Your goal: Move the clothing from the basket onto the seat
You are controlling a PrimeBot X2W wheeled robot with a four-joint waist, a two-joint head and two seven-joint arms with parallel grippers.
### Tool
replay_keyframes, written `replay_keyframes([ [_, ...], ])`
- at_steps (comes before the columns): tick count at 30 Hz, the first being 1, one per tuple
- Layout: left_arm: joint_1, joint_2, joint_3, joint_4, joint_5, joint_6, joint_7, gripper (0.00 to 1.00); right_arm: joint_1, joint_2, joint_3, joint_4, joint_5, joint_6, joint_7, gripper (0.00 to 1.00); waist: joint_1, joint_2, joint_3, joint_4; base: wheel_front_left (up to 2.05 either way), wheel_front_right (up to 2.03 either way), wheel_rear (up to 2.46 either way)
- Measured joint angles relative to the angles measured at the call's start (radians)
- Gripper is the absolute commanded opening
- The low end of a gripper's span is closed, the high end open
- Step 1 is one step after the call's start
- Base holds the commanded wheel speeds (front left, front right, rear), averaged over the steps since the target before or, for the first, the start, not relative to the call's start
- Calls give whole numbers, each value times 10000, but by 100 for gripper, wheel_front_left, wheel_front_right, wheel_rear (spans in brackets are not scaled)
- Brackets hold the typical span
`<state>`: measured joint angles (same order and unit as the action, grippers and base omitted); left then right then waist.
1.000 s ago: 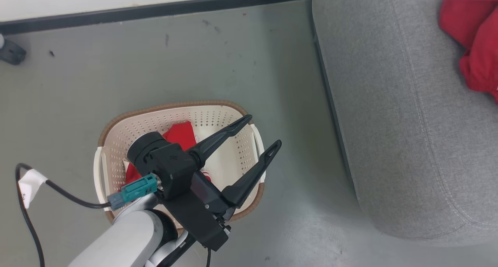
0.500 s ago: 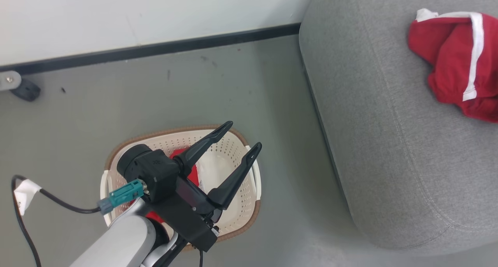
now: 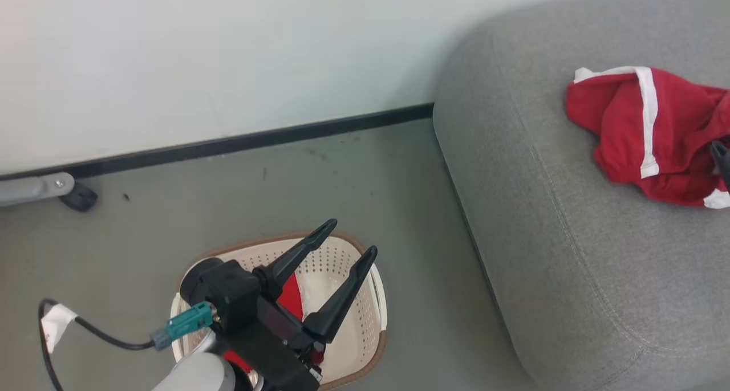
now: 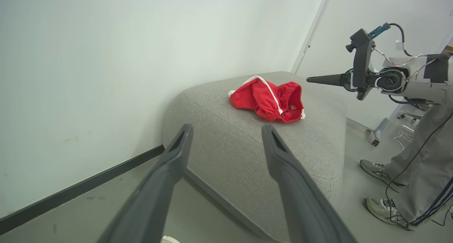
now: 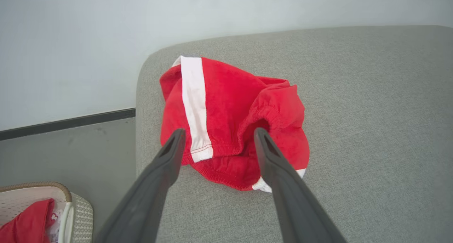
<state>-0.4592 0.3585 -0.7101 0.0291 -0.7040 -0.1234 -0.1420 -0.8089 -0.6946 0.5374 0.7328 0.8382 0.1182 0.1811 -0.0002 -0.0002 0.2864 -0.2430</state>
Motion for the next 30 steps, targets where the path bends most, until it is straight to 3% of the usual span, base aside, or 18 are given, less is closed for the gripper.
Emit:
replay_keyframes([
  [17,1453,58,489,144,-435,579,-623,100,1641,217,-282,-3193,211,-58,-2123,100,0,0,-1714,738,0,0,0],
  [24,1915,253,813,21,-516,970,-711,100,2775,107,-305,-4566,-151,-617,-2861,100,1,1,-2199,1351,0,0,0],
  [30,2338,430,1177,21,-504,1524,-800,100,3963,88,-502,-5484,-370,-1551,-3684,100,1,1,-2537,1839,0,0,0],
])
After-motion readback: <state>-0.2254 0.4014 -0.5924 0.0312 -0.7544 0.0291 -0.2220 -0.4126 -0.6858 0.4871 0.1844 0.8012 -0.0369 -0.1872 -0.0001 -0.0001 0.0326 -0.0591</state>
